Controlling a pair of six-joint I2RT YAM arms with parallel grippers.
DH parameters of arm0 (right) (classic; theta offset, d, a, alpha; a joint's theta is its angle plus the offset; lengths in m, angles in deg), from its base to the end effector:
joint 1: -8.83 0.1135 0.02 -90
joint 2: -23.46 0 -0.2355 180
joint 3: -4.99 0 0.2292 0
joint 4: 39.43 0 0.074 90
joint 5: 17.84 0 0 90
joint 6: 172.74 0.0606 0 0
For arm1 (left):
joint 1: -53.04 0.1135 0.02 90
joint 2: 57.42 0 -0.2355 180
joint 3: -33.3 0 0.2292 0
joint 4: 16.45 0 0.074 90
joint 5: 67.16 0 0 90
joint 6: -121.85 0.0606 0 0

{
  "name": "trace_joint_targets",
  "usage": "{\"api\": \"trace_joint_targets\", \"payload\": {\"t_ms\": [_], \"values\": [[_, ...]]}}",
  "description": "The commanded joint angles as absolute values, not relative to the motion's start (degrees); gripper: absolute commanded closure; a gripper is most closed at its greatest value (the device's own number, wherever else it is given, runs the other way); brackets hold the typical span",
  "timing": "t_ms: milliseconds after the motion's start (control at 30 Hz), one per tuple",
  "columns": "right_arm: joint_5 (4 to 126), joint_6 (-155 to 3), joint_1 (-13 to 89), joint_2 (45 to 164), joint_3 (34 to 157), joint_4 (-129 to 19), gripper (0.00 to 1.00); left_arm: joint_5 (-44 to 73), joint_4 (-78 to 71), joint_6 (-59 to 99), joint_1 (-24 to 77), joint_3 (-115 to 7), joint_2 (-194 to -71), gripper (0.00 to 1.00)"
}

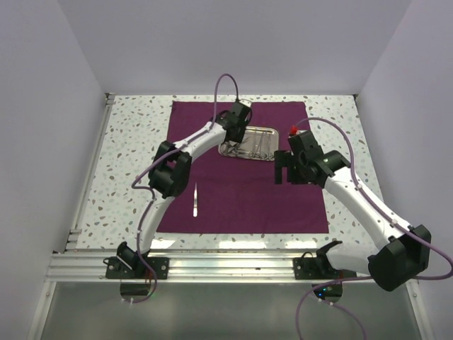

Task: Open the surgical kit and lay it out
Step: Pick up the medical item from the container.

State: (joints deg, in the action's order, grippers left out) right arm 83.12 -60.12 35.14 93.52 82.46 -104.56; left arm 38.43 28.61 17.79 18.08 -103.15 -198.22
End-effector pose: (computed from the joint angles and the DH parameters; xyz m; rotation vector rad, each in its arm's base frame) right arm 0.2187 0.0953 0.2516 -0.0113 2.5521 0.0830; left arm 0.4332 -0.2830 0.1444 0.3144 2.3716 -0.0690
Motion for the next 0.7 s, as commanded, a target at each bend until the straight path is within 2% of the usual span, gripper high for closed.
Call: {"api": "trace_joint_targets", "payload": {"t_ms": [0,333,667], "values": [[83.5,-61.9,35.1,94.7,84.9,-102.7,0.01,41.6,28.1,17.2,18.4,-106.4,-198.3,0.55],[83.2,-63.4,35.2,97.4,85.7,-101.4,0.02,44.5,26.4,18.7,18.6,-106.1,-197.3,0.55],[83.1,-64.2,34.9,99.0,86.2,-100.9,0.02,39.4,27.4,15.9,20.6,-105.7,-199.6,0.56]]}}
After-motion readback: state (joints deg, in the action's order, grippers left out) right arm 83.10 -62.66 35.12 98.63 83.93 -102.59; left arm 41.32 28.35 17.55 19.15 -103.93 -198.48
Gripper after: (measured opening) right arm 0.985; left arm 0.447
